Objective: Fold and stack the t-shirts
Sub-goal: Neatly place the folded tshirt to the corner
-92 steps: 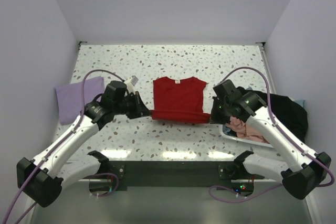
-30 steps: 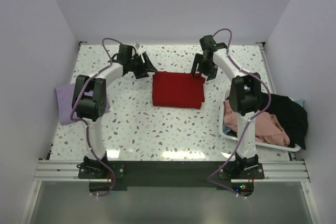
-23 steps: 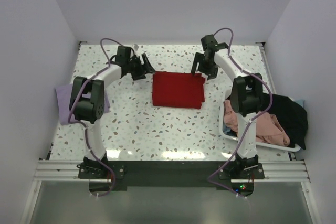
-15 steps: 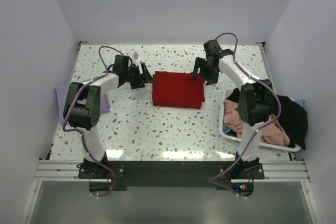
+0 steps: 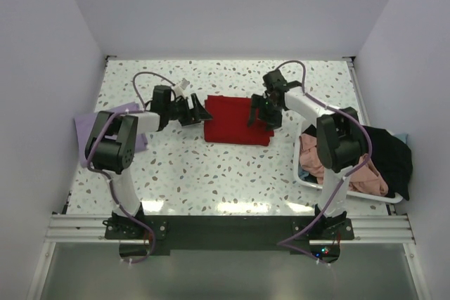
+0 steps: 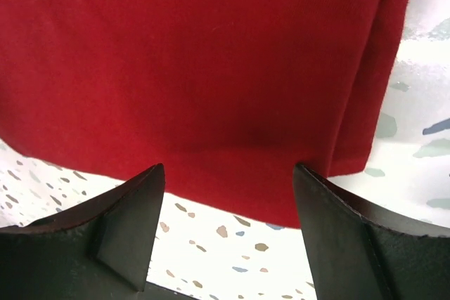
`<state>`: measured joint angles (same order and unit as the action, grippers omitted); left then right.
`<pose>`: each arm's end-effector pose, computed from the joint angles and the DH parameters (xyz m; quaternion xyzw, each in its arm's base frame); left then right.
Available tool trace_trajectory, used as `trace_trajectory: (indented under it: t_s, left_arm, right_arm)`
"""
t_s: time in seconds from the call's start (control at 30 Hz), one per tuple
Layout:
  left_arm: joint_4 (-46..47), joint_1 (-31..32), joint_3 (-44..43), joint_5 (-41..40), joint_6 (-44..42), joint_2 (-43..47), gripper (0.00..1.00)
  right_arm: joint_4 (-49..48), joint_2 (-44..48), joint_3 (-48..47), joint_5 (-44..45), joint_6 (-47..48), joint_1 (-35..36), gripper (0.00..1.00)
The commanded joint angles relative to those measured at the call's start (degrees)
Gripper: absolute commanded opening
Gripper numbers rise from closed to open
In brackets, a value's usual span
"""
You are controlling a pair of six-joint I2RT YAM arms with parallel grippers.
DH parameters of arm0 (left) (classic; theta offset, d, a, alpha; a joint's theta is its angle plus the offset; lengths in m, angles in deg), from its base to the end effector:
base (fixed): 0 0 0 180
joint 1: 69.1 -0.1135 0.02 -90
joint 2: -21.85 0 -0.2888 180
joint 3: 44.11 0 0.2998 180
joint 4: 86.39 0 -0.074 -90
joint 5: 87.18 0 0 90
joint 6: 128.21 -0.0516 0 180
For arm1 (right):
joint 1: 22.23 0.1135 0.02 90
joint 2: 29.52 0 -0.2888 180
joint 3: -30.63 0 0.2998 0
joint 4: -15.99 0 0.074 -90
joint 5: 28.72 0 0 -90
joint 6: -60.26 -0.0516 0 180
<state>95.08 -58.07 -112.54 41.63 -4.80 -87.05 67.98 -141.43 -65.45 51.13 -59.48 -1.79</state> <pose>0.4162 -0.1141 0.1203 -0.0249 0.8629 -0.4312 0.2625 0.4310 0.1703 0.1841 0.0623 0.9756 0.1599 0.1367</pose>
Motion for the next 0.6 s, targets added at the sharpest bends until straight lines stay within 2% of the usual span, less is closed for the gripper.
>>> trace_trajectory:
  t_s: [0.0,0.27,0.57]
  left_arm:
    - [8.78,-0.30,0.63,1.01,-0.80,-1.48,0.81]
    - [15.10,-0.30,-0.24,-2.33,-0.45,-5.35,0.82]
    - [15.11,-0.30,-4.99,-5.58,-0.80,-10.53,0.83]
  right_arm:
    - [-1.95,-1.54,0.59,-2.07,0.38,-0.32,0.76]
    - [-1.51,-1.46,2.00,-2.15,0.73,-0.23,0.75]
    - [-0.63,-2.43,1.04,-2.24,0.65,-0.23,0.75]
